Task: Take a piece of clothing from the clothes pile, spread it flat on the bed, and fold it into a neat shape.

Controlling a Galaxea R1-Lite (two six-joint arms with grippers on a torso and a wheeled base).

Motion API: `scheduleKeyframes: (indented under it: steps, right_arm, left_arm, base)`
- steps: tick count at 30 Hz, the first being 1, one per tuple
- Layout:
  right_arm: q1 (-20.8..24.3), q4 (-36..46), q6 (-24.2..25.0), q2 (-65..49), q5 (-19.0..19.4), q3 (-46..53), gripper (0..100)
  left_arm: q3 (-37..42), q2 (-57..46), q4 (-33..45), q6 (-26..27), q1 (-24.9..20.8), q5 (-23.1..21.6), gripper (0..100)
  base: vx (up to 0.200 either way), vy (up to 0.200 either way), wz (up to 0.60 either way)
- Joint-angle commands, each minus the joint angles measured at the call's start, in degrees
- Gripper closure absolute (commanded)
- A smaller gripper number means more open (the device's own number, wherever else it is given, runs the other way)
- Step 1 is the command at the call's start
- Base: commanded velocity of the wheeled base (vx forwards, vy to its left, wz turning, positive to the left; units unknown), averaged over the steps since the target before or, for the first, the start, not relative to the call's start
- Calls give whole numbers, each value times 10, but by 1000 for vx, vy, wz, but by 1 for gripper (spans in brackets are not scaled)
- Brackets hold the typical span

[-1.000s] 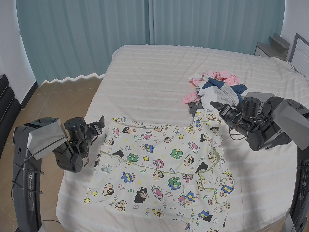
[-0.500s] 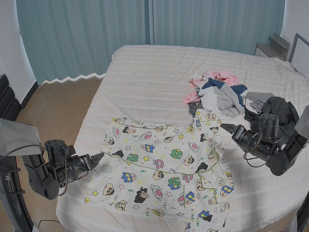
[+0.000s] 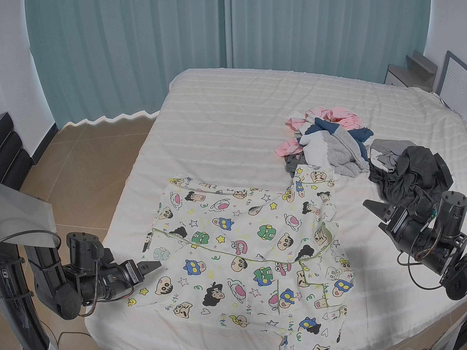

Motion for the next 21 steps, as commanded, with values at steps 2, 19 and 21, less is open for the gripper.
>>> scheduleKeyframes:
  steps: [2, 19, 21]
  right_arm:
    - [5, -1, 4, -19, 1, 16, 0]
    - [27, -2, 0, 4, 1, 8, 0]
    - [28, -2, 0, 4, 1, 8, 0]
  left_arm:
    - [-8, 30, 20, -1, -3, 22, 0]
    - [21, 48, 24, 2, -63, 58, 0]
    - [18, 48, 24, 1, -67, 65, 0]
  base:
    - [0, 0, 0]
    - [0, 0, 0]
    - [0, 0, 0]
